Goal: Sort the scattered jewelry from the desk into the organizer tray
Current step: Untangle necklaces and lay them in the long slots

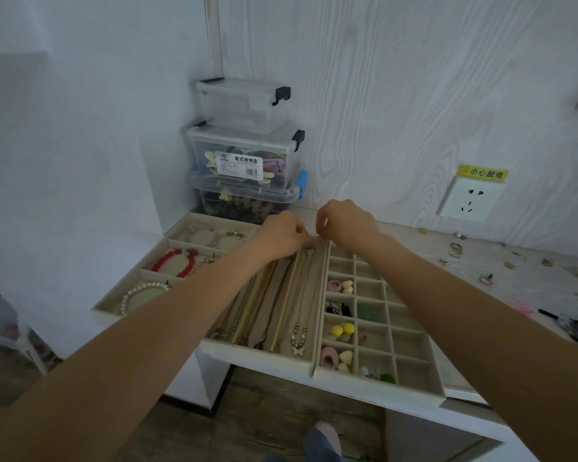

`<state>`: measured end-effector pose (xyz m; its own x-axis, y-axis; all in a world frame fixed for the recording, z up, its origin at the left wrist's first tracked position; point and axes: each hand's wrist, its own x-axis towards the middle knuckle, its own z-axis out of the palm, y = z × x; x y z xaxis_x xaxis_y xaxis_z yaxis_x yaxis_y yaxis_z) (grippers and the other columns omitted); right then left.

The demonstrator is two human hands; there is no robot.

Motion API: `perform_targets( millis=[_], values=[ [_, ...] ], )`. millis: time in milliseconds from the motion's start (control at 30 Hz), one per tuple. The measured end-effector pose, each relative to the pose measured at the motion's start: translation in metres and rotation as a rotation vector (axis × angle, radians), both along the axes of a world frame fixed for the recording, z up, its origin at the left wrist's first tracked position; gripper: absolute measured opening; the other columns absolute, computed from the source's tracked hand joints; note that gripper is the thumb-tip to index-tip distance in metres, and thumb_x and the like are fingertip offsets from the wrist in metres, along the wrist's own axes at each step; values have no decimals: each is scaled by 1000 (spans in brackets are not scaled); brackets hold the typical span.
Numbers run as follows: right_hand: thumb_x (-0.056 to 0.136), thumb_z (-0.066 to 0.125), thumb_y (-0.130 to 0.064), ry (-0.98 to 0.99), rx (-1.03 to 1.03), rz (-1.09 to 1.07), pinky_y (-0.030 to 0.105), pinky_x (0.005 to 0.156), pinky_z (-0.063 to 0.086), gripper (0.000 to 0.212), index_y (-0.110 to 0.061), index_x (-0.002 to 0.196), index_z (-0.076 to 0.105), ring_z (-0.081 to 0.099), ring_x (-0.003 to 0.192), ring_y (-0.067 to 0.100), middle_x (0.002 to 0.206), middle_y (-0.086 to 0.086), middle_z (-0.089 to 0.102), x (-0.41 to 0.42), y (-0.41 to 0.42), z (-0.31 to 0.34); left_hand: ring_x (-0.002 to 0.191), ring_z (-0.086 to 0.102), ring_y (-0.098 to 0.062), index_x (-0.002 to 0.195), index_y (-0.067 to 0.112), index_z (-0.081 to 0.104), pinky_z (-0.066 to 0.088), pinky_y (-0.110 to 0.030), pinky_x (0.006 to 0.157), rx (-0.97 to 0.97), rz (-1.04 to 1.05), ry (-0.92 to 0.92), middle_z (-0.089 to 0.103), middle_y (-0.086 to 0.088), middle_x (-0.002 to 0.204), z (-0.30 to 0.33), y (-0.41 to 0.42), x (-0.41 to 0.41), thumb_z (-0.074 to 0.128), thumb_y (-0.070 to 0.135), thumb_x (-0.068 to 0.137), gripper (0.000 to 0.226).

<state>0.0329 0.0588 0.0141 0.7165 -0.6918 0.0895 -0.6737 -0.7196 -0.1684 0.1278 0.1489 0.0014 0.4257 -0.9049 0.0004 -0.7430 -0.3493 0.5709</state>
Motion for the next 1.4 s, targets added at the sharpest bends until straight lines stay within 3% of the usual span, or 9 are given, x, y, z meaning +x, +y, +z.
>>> perform_targets(
  millis=[200, 433, 567, 733, 933, 1100, 1200, 1267, 1400],
  values=[
    [91, 52, -10, 90, -163, 16, 31, 66, 42, 17, -11, 103, 64, 61, 90, 26, 104, 10, 61, 5, 3, -2, 90, 65, -24, 88, 7, 70, 52, -37, 86, 141, -119, -153, 69, -7, 94, -3, -7, 1, 47, 20, 93, 27],
    [88, 56, -10, 122, -174, -10, 31, 67, 43, 12, -8, 97, 63, 63, 89, 26, 100, 11, 63, 11, 6, -11, 76, 54, -19, 79, 13, 52, 44, -30, 69, 191, -132, -291, 54, -5, 81, -2, -10, -4, 43, 19, 95, 19],
    [89, 57, -14, 122, -197, -24, 31, 68, 46, 12, -6, 97, 62, 64, 89, 25, 98, 11, 63, 13, 8, -16, 76, 51, -17, 81, 13, 49, 41, -29, 69, 194, -120, -273, 49, -3, 78, -1, -11, -5, 41, 20, 97, 19],
    [91, 54, -13, 139, -235, -13, 30, 66, 41, 11, -6, 98, 60, 64, 90, 25, 99, 11, 64, 12, 11, -20, 64, 49, -15, 63, 14, 44, 39, -29, 64, 193, -87, -219, 51, -4, 69, -5, -11, -2, 43, 21, 96, 34],
    [91, 55, -19, 81, -115, -28, 29, 64, 41, 16, -6, 97, 62, 60, 83, 23, 99, 10, 64, 4, 18, -11, 53, 42, -14, 66, 7, 56, 31, -23, 50, 88, -100, -71, 45, -3, 56, 8, 10, -2, 52, 29, 93, 35],
    [89, 60, -22, -27, 98, 29, 29, 72, 46, 16, -18, 101, 70, 62, 92, 20, 104, 4, 66, -21, 45, 2, 61, 44, -16, 83, 8, 67, 31, -23, 53, 71, -118, -68, 52, -11, 72, 15, 48, -8, 51, 22, 92, 23],
    [87, 63, -20, 9, 167, 102, 32, 79, 52, 13, -19, 97, 71, 63, 92, 17, 102, 1, 67, -38, 65, 1, 76, 54, -19, 86, 13, 68, 37, -26, 64, 92, -142, -89, 59, -10, 85, 17, 68, -14, 49, 17, 91, 20],
    [85, 65, -18, 53, 180, 157, 32, 83, 52, 11, -19, 92, 72, 61, 91, 13, 99, -2, 68, -50, 83, 2, 93, 59, -17, 104, 13, 71, 38, -22, 75, 85, -140, -90, 66, -4, 107, 21, 85, -22, 50, 15, 92, 25],
    [81, 69, -13, 96, 203, 218, 29, 82, 51, 10, -18, 87, 74, 62, 86, 10, 95, -4, 70, -66, 113, 4, 101, 57, -12, 119, 16, 66, 38, -19, 82, 90, -137, -118, 62, -1, 124, 22, 113, -35, 52, 15, 92, 30]
  ],
)
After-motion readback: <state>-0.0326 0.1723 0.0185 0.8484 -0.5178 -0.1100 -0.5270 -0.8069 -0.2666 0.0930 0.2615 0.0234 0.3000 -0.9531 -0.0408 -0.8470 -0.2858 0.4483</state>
